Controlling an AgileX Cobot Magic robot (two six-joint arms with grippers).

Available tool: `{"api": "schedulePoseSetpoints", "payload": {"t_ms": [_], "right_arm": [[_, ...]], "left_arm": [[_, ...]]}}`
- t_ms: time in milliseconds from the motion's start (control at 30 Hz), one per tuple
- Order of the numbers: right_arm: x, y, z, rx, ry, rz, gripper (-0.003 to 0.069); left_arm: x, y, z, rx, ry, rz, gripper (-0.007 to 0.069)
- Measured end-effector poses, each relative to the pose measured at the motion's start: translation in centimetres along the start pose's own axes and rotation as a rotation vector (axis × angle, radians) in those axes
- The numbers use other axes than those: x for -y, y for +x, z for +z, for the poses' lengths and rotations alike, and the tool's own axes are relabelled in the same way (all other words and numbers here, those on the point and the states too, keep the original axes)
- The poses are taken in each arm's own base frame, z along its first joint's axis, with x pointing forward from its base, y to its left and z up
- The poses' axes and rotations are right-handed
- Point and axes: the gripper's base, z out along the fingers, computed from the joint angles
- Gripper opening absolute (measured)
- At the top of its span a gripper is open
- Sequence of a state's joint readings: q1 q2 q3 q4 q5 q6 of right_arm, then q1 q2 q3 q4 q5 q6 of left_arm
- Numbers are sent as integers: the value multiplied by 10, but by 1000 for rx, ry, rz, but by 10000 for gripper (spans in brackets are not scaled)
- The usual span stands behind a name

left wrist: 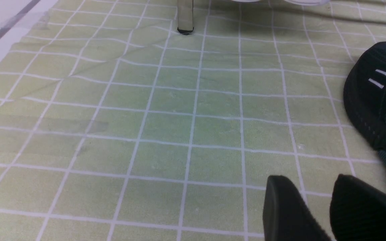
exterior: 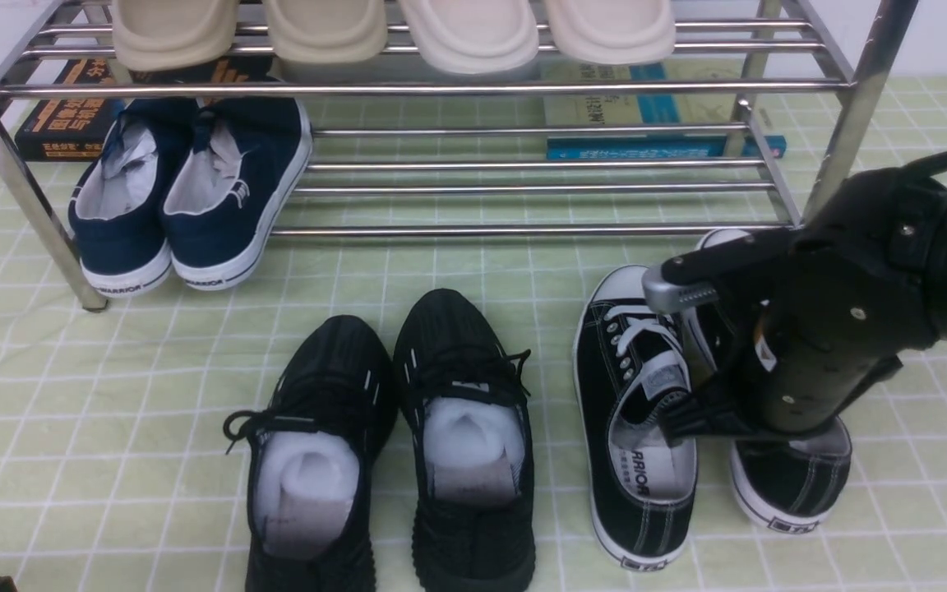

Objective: Take the shoes off the shelf with your hand from the green coffee tablecloth.

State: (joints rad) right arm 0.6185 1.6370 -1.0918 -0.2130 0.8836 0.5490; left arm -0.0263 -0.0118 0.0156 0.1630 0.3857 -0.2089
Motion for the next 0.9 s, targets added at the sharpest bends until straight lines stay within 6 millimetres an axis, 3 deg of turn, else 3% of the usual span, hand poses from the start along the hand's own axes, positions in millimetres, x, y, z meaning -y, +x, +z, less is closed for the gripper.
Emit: {"api": "schedulePoseSetpoints", "payload": {"t_ms": [467,567,767,900], "right_arm": [[2,1,0,-22,0,22,85],[2,1,0,-23,-8,27,125],[2,-2,-5,-32,-2,31,295],[6,-5,-27,-80,34,-15,351]], "left_arm": [[0,0,0,0,0,0,242],[0,0,0,0,0,0,242],[0,0,0,0,0,0,242],[0,0,0,0,0,0,242]]}}
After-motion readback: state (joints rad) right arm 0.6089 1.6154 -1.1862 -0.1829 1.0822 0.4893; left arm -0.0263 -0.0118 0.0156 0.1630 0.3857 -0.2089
